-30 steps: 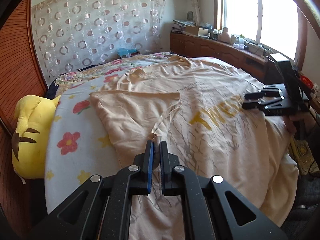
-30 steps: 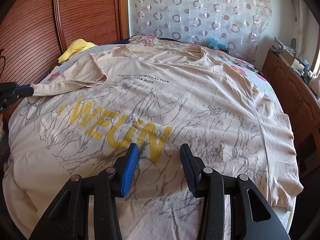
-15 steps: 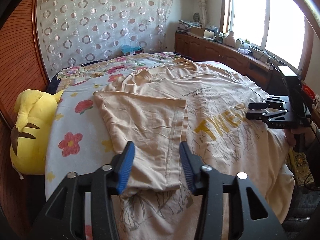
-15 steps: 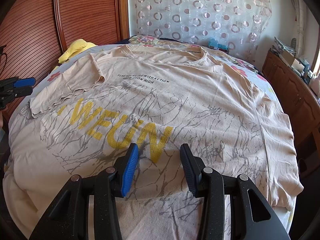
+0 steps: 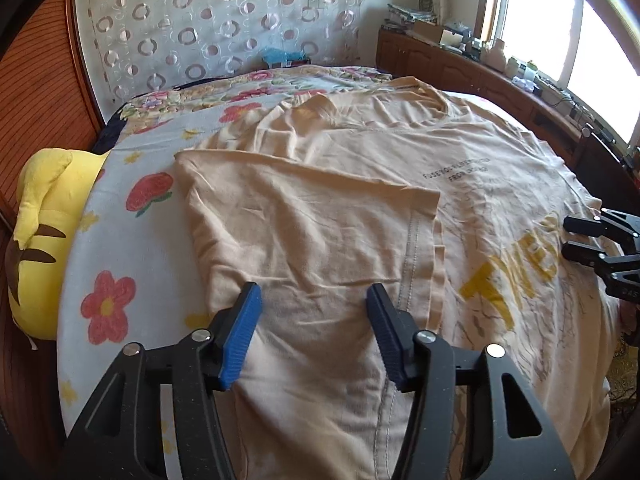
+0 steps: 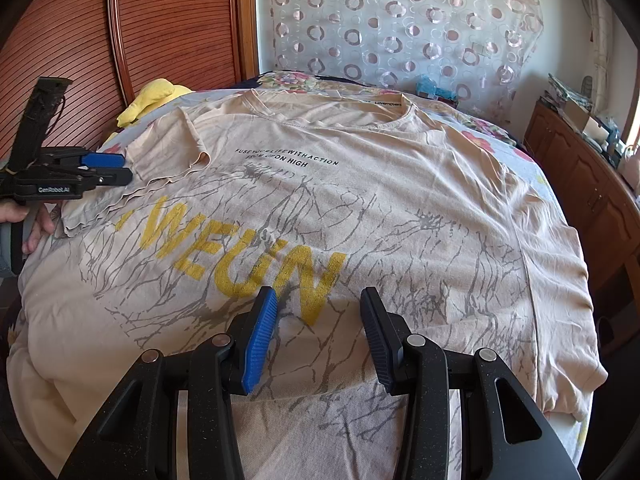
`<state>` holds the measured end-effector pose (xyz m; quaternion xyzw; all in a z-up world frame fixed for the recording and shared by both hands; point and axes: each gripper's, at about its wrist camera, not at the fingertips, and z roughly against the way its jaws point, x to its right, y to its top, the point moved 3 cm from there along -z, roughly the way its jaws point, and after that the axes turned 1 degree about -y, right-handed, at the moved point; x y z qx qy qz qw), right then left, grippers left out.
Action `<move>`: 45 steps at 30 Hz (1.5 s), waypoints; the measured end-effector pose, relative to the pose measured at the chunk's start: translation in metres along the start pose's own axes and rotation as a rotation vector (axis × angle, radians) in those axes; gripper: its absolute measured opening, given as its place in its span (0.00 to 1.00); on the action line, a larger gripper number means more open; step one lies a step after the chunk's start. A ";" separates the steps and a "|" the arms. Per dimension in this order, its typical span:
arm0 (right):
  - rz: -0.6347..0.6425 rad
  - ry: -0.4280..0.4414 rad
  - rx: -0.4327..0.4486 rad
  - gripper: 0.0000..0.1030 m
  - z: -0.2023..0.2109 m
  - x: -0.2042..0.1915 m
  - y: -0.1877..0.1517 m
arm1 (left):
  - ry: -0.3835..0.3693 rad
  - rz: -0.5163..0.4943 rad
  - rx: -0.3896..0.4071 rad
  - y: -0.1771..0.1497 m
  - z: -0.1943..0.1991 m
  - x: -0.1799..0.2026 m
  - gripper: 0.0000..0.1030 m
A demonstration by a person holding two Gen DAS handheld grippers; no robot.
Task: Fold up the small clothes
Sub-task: 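Move the right gripper to the shirt's other side edge and grasp it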
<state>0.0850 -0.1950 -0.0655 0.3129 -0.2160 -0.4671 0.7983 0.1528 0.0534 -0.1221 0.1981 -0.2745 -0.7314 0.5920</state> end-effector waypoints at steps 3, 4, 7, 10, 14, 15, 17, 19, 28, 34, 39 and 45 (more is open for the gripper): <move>0.000 0.000 0.000 0.44 0.000 0.000 0.000 | -0.003 -0.006 -0.004 0.000 -0.003 0.002 0.67; 0.000 0.000 0.000 0.44 0.000 0.000 0.000 | 0.000 -0.013 -0.005 0.000 -0.003 0.004 0.69; -0.001 0.001 0.000 0.44 0.000 0.000 0.000 | -0.003 -0.016 -0.008 0.001 -0.005 0.005 0.73; -0.013 0.005 0.003 0.44 0.002 0.002 0.000 | -0.005 -0.013 -0.009 0.002 -0.005 0.004 0.74; -0.042 -0.010 0.031 0.44 0.014 0.016 -0.002 | -0.005 -0.012 -0.009 0.002 -0.005 0.004 0.74; -0.049 -0.030 0.044 0.44 0.019 0.024 -0.003 | -0.007 -0.009 -0.010 0.003 -0.006 0.005 0.74; -0.083 -0.066 0.060 0.44 0.028 0.044 -0.008 | -0.005 -0.010 -0.011 0.003 -0.006 0.005 0.74; -0.142 -0.104 0.066 0.44 0.037 0.073 -0.015 | -0.007 -0.009 -0.011 0.003 -0.006 0.004 0.74; -0.302 -0.268 0.005 0.44 0.052 0.178 -0.052 | -0.006 -0.008 -0.011 0.003 -0.006 0.005 0.75; -0.368 -0.241 -0.023 0.44 0.047 0.199 -0.060 | -0.007 -0.007 -0.012 0.003 -0.006 0.004 0.75; -0.395 -0.163 -0.021 0.37 0.045 0.211 -0.059 | -0.007 -0.007 -0.012 0.003 -0.006 0.004 0.75; -0.358 -0.223 -0.003 0.08 0.051 0.215 -0.063 | -0.007 -0.007 -0.014 0.003 -0.006 0.004 0.75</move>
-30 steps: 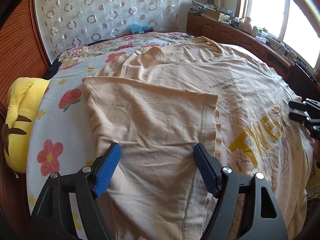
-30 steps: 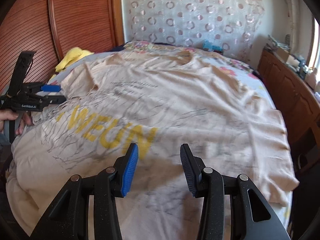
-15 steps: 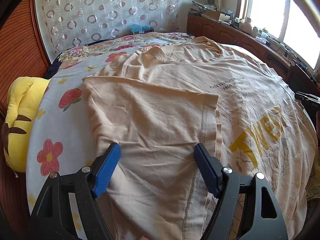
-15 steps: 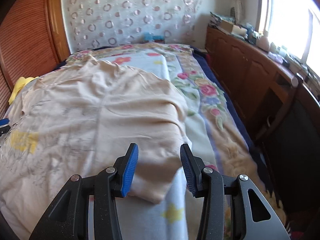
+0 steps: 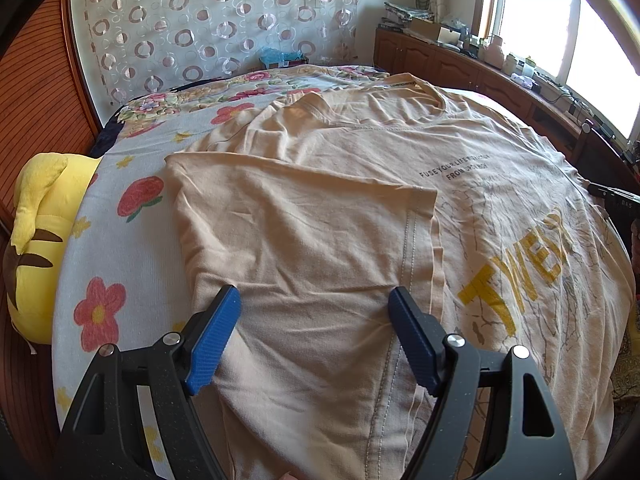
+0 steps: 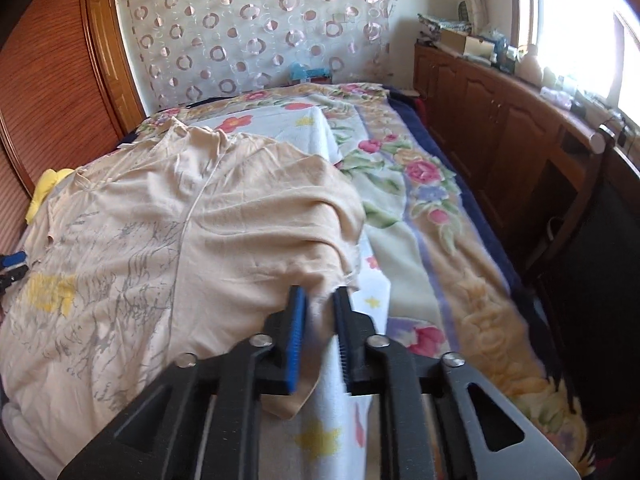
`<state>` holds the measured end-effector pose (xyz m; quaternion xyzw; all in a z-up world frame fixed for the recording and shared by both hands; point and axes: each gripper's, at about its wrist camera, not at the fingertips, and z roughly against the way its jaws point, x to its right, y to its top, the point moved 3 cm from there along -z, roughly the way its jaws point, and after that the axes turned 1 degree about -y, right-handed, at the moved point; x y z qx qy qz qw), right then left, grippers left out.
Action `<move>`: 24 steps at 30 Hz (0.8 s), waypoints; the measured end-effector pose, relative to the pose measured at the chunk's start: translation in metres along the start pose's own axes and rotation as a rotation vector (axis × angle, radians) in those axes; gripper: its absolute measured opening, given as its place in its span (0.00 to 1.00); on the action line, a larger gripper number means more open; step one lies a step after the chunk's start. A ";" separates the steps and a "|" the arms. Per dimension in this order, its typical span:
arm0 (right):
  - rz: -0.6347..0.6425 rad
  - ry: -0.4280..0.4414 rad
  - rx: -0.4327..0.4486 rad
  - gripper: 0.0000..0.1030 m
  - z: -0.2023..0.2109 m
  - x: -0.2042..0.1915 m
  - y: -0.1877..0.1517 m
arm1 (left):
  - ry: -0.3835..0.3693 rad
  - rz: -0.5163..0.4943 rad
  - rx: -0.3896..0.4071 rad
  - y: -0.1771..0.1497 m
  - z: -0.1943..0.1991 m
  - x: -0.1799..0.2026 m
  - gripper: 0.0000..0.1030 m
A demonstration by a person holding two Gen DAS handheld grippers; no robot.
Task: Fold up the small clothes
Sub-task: 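Move the right gripper to the shirt's other side edge and grasp it, then fold the grasped side inward over the lettering, open the right gripper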
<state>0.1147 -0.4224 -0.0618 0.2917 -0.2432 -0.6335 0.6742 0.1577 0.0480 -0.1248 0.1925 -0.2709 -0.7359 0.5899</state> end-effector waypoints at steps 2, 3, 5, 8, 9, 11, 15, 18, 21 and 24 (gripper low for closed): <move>0.031 -0.003 0.006 0.04 -0.001 -0.007 0.001 | 0.000 0.000 0.000 0.000 0.000 0.000 0.75; 0.049 -0.009 0.010 0.03 -0.001 -0.011 0.002 | 0.000 0.001 0.001 0.000 0.000 0.000 0.75; 0.075 -0.017 0.037 0.03 0.003 -0.018 0.005 | 0.008 0.008 0.007 0.000 0.002 -0.002 0.75; 0.098 -0.007 0.082 0.03 0.013 -0.030 0.012 | 0.078 -0.005 0.070 0.002 0.019 0.000 0.75; 0.106 -0.001 0.097 0.03 0.016 -0.034 0.015 | 0.081 -0.007 0.087 0.002 0.026 0.002 0.75; 0.121 0.012 0.119 0.03 0.022 -0.045 0.019 | 0.067 0.002 0.122 0.005 0.041 0.005 0.75; 0.160 0.056 0.159 0.03 0.036 -0.071 0.023 | 0.033 0.016 0.195 0.010 0.071 0.014 0.75; 0.197 0.097 0.176 0.03 0.043 -0.095 0.021 | 0.014 0.016 0.236 0.014 0.086 0.023 0.75; 0.244 0.136 0.172 0.03 0.045 -0.119 0.014 | 0.019 0.017 0.262 0.014 0.094 0.030 0.75; 0.276 0.167 0.145 0.03 0.042 -0.134 -0.001 | -0.011 0.029 0.287 0.013 0.099 0.036 0.75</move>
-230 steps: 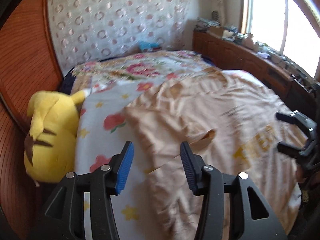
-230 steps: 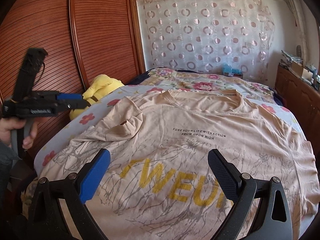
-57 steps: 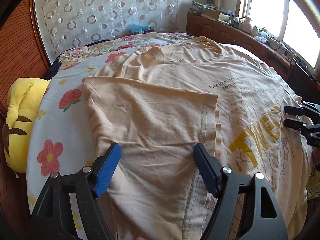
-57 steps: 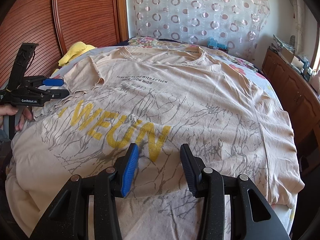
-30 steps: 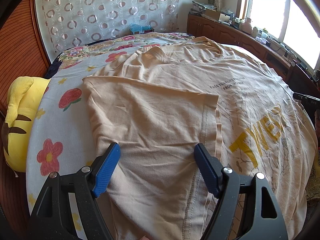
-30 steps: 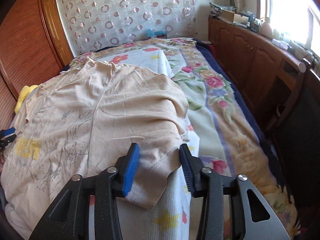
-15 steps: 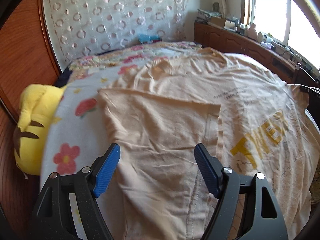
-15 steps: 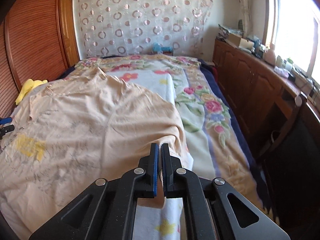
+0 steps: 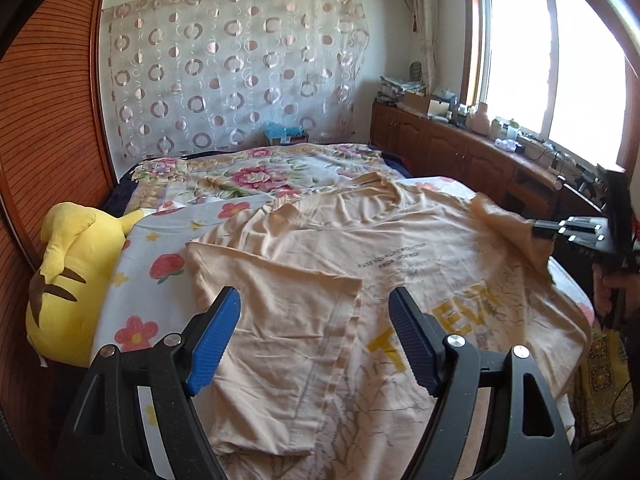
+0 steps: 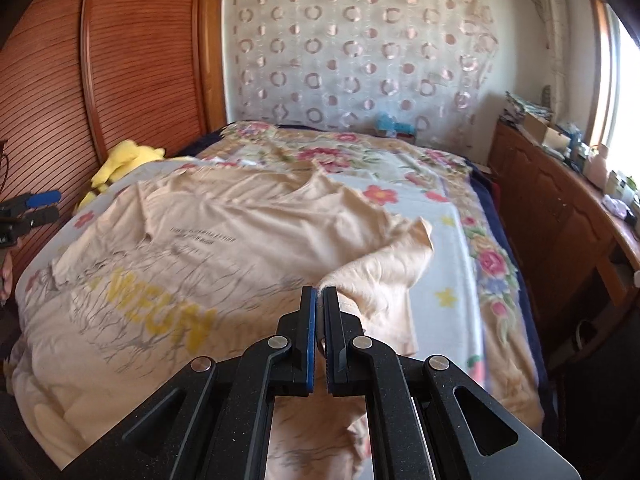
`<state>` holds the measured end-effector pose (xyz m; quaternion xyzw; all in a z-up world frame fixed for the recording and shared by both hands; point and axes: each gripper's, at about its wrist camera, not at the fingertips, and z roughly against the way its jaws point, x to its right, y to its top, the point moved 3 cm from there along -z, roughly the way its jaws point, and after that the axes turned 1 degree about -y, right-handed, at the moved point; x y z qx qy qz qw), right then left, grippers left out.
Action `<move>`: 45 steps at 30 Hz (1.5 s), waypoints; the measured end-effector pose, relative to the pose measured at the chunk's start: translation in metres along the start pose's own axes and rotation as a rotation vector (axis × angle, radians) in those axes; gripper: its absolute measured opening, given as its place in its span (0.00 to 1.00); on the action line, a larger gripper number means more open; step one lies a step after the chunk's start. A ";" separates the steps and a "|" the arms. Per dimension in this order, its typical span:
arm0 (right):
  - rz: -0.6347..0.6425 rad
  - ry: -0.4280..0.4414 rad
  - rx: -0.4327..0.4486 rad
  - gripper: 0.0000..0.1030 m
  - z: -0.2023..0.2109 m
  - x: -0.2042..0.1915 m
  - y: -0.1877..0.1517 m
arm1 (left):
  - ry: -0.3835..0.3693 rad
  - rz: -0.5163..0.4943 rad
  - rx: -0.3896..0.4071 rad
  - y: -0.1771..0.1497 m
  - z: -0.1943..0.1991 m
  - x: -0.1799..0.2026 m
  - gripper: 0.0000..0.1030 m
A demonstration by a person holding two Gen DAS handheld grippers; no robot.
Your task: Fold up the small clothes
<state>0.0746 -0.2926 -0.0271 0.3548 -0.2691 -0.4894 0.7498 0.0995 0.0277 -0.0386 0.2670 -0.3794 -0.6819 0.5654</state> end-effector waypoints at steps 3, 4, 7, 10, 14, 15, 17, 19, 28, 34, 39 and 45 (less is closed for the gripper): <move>0.006 0.026 -0.040 0.03 -0.012 -0.008 -0.011 | -0.017 -0.002 0.007 -0.002 0.002 0.005 0.75; 0.004 0.032 -0.053 0.03 -0.015 -0.009 -0.015 | -0.028 -0.004 0.010 -0.002 0.003 0.008 0.75; -0.006 0.043 -0.077 0.03 -0.022 -0.009 -0.020 | -0.050 -0.007 0.010 -0.005 0.004 0.015 0.75; -0.010 0.051 -0.082 0.10 -0.024 -0.010 -0.017 | -0.064 -0.016 0.011 -0.007 0.005 0.023 0.75; -0.017 0.045 -0.064 0.25 -0.015 -0.010 -0.013 | -0.070 -0.031 0.014 -0.008 0.006 0.033 0.75; -0.019 0.036 -0.054 0.29 -0.010 -0.008 -0.012 | -0.071 -0.034 0.015 -0.008 0.006 0.035 0.75; -0.030 0.016 -0.037 0.33 -0.003 -0.002 -0.011 | -0.077 -0.037 0.016 -0.009 0.007 0.039 0.75; -0.043 -0.013 -0.030 0.35 -0.001 0.009 -0.009 | -0.081 -0.041 0.018 -0.009 0.008 0.042 0.75; -0.165 -0.085 -0.131 0.36 -0.037 0.066 -0.018 | -0.092 -0.055 0.002 -0.015 0.004 0.051 0.75; -0.221 -0.063 -0.169 0.36 -0.055 0.077 -0.017 | -0.093 -0.070 -0.008 -0.017 0.002 0.054 0.75; -0.221 -0.061 -0.167 0.35 -0.060 0.079 -0.016 | -0.092 -0.071 -0.008 -0.017 0.002 0.055 0.75; -0.211 -0.054 -0.166 0.35 -0.061 0.081 -0.018 | -0.092 -0.073 -0.010 -0.017 0.002 0.055 0.75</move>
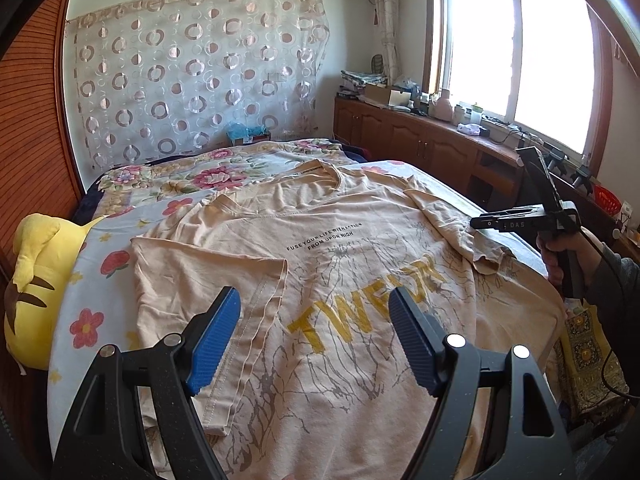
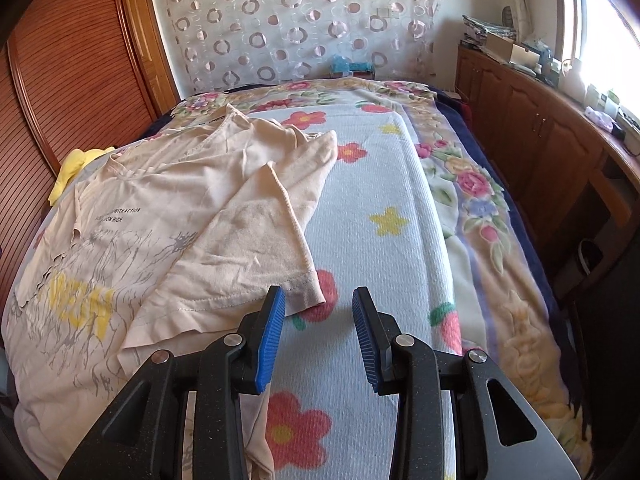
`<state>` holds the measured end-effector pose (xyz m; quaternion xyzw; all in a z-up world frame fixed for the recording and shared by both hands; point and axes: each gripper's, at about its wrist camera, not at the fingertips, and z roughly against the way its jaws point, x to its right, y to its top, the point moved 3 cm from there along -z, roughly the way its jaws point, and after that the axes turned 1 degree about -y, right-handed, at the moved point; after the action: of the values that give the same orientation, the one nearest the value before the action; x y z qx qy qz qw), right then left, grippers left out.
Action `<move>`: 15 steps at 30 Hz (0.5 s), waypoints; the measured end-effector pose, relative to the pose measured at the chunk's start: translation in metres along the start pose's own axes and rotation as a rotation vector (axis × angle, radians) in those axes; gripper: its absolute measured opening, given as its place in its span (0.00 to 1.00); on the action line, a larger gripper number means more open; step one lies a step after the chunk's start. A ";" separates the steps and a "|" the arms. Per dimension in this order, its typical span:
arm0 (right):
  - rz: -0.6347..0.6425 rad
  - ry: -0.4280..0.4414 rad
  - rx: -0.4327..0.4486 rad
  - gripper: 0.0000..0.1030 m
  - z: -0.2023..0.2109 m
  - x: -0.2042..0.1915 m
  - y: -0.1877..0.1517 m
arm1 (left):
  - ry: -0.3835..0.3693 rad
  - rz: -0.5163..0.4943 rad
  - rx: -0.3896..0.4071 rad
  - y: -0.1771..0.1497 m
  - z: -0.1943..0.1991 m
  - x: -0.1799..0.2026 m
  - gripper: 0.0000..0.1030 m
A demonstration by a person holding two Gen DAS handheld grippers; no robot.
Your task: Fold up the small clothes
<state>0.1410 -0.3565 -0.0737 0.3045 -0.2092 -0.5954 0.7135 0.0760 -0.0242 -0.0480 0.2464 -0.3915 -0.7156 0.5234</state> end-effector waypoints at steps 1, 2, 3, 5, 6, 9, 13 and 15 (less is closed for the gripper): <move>0.003 0.001 0.001 0.35 0.000 0.000 0.000 | 0.000 0.000 -0.001 0.000 0.000 0.000 0.75; 0.007 0.001 0.002 0.32 -0.001 0.000 0.000 | 0.001 0.001 -0.002 0.000 0.000 0.000 0.75; 0.014 0.002 0.000 0.24 -0.001 -0.001 0.000 | 0.001 0.001 -0.002 0.000 0.000 0.000 0.75; 0.037 0.005 -0.008 0.10 -0.002 -0.005 -0.001 | 0.002 0.002 -0.004 -0.001 -0.001 0.000 0.75; 0.047 0.008 -0.010 0.07 -0.002 -0.007 -0.001 | 0.002 0.003 -0.004 -0.001 0.000 0.000 0.75; 0.079 0.007 -0.005 0.02 -0.001 -0.013 -0.001 | 0.004 0.007 -0.005 -0.005 -0.001 -0.001 0.75; 0.092 0.026 0.044 0.02 0.011 -0.023 0.005 | 0.006 0.013 -0.007 -0.007 -0.001 -0.003 0.75; 0.099 0.046 0.076 0.02 0.020 -0.032 0.009 | 0.005 0.019 -0.002 -0.007 -0.001 -0.005 0.75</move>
<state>0.1280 -0.3279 -0.0507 0.3342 -0.2299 -0.5437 0.7348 0.0744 -0.0187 -0.0544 0.2440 -0.3915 -0.7105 0.5314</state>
